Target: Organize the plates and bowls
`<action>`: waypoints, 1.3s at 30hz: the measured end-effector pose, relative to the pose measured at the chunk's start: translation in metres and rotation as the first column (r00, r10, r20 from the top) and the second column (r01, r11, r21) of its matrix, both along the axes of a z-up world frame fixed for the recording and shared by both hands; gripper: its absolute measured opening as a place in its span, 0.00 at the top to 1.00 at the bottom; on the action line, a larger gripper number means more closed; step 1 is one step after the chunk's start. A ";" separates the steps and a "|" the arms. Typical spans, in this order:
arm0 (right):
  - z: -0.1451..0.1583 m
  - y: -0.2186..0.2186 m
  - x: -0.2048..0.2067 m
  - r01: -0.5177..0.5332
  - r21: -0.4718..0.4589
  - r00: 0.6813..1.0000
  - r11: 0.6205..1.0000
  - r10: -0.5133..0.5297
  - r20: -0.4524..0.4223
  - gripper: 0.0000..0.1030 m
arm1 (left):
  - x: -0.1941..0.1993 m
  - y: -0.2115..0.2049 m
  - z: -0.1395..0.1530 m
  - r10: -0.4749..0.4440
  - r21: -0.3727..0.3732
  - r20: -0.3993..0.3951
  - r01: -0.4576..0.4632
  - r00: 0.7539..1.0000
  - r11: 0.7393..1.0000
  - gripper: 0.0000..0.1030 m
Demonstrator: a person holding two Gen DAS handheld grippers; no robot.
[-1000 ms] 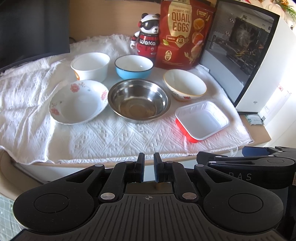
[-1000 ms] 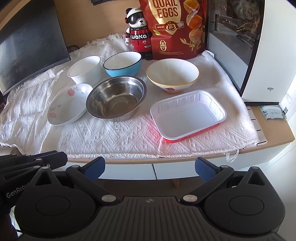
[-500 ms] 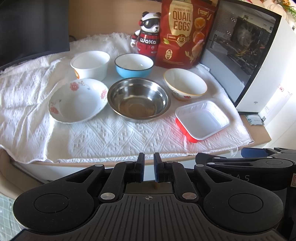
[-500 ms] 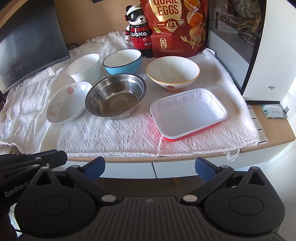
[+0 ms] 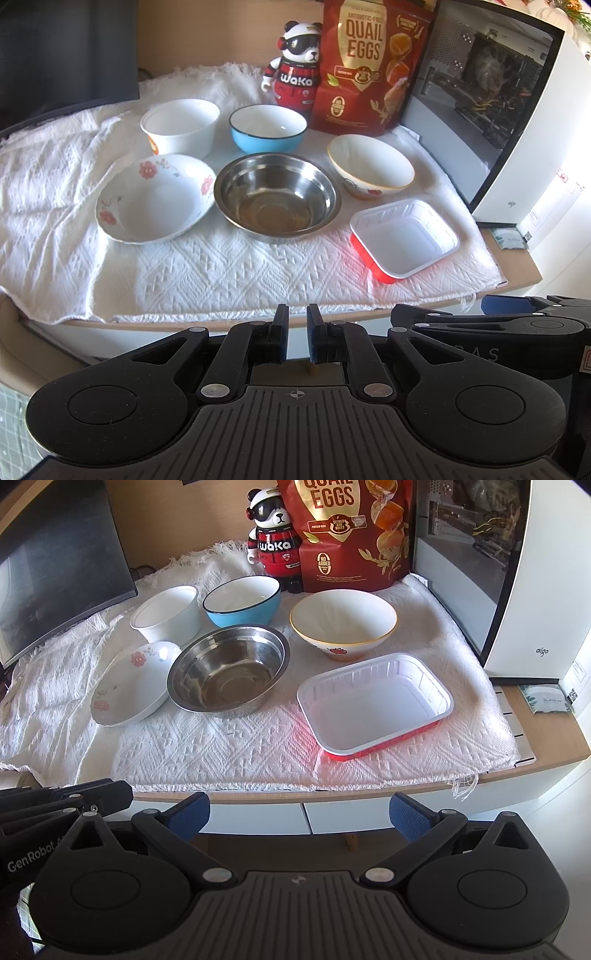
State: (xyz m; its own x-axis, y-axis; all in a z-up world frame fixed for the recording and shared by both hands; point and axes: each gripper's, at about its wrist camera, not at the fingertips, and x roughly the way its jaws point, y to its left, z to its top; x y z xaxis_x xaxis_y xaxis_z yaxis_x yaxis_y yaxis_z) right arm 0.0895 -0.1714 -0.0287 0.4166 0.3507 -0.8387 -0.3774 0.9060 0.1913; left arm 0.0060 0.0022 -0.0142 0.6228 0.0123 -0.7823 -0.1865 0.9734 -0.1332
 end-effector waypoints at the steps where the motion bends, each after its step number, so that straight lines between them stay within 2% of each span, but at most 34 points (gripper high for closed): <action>1: 0.000 0.000 0.000 0.000 0.001 1.000 1.000 0.000 0.000 0.00 | 0.000 0.000 0.000 0.000 0.000 0.000 0.000 1.000 1.000 0.89; 19: -0.003 -0.006 0.011 0.020 0.034 1.000 0.999 -0.020 0.001 0.00 | 0.008 0.005 -0.001 0.021 -0.014 -0.013 -0.021 1.000 1.000 0.89; 24: -0.007 -0.005 0.022 0.036 0.063 0.999 0.997 -0.038 0.028 0.00 | 0.018 0.025 -0.003 0.024 -0.121 0.013 -0.022 1.000 0.992 0.89; 29: -0.018 0.009 0.044 0.056 0.104 0.997 0.993 -0.061 0.046 0.00 | 0.032 0.067 -0.010 0.063 -0.241 0.097 -0.038 0.993 0.970 0.89; 33: -0.032 0.030 0.066 0.092 0.127 0.996 0.988 -0.090 -0.021 0.00 | 0.058 0.093 -0.018 0.015 -0.169 0.092 0.001 0.996 0.986 0.89; 36: -0.040 0.043 0.078 0.123 0.136 0.991 0.983 -0.116 -0.061 0.00 | 0.083 0.112 -0.027 -0.059 -0.236 0.119 0.086 0.991 0.968 0.89; 39: -0.046 0.053 0.090 0.160 0.069 0.987 0.985 -0.157 -0.040 0.00 | 0.115 0.123 -0.031 -0.140 -0.312 0.089 0.161 0.986 0.936 0.89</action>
